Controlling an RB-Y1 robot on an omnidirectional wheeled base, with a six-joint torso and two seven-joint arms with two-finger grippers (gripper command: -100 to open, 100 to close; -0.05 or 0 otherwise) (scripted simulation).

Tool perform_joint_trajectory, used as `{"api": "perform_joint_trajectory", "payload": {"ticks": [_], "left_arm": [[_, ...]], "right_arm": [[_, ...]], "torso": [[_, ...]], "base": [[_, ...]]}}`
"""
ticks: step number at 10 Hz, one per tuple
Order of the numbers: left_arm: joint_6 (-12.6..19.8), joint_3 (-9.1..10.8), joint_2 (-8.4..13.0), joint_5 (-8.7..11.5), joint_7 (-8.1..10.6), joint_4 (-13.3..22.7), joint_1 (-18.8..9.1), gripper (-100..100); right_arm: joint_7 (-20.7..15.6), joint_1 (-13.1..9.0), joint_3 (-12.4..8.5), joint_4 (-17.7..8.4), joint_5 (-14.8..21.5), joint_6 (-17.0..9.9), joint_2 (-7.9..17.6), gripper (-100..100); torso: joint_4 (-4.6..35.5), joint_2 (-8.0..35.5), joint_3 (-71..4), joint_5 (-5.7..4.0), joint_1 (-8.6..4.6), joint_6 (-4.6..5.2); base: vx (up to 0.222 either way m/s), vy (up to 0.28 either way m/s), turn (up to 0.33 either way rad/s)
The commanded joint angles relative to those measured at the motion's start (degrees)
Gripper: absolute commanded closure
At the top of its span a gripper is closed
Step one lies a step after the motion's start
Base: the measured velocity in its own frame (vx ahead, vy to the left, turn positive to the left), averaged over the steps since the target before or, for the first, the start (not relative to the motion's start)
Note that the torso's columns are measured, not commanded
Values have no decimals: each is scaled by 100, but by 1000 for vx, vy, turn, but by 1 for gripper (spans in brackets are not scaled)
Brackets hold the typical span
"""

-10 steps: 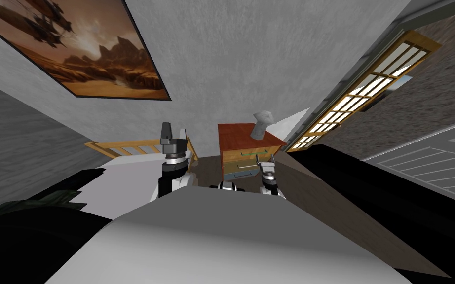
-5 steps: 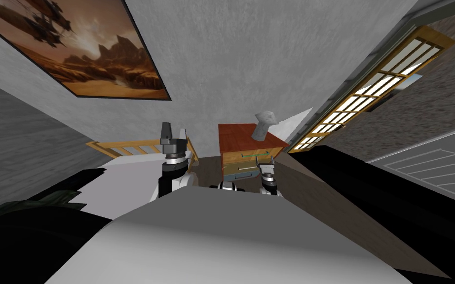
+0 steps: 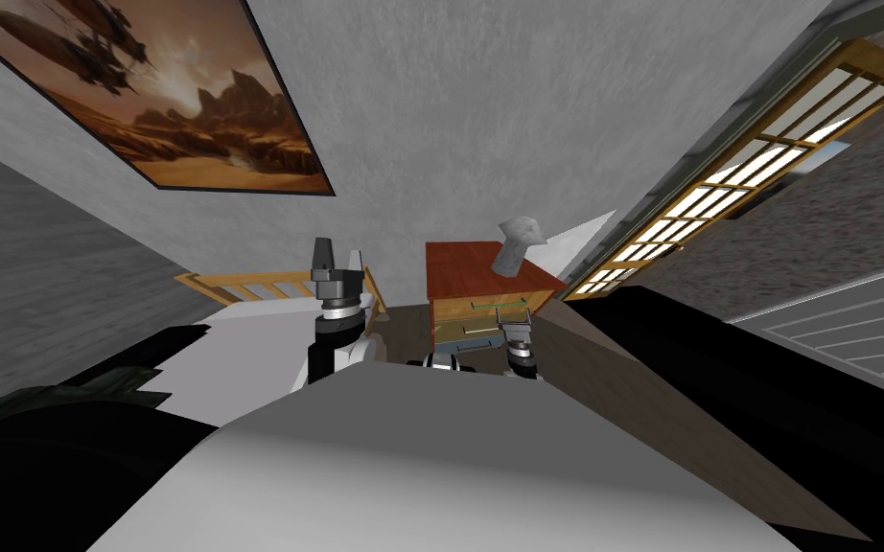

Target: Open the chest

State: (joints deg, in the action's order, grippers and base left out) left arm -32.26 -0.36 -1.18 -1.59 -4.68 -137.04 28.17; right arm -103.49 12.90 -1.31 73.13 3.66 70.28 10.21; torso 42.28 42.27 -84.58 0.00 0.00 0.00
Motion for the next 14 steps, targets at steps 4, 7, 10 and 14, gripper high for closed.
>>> {"api": "perform_joint_trajectory", "payload": {"ticks": [4,7,10,14], "left_arm": [[0,0,0,0,0,0,0,0],[0,0,0,0,0,0,0,0],[0,0,0,0,0,0,0,0],[0,0,0,0,0,0,0,0]], "right_arm": [[-822,-41,-24,-560,25,372,-20,-100],[-1286,-48,-33,-808,40,540,-36,-100],[-1740,-51,-43,-1046,56,701,-55,-100],[-2420,-46,-63,-1485,87,1002,-102,-100]], "torso": [[1,7,4,0,0,0],[-1,-2,-1,-1,-2,-1],[1,4,3,0,2,-1],[0,0,0,-1,-3,-1]], "base": [[36,-10,45],[45,-17,48],[28,-10,35],[40,-24,57]]}}
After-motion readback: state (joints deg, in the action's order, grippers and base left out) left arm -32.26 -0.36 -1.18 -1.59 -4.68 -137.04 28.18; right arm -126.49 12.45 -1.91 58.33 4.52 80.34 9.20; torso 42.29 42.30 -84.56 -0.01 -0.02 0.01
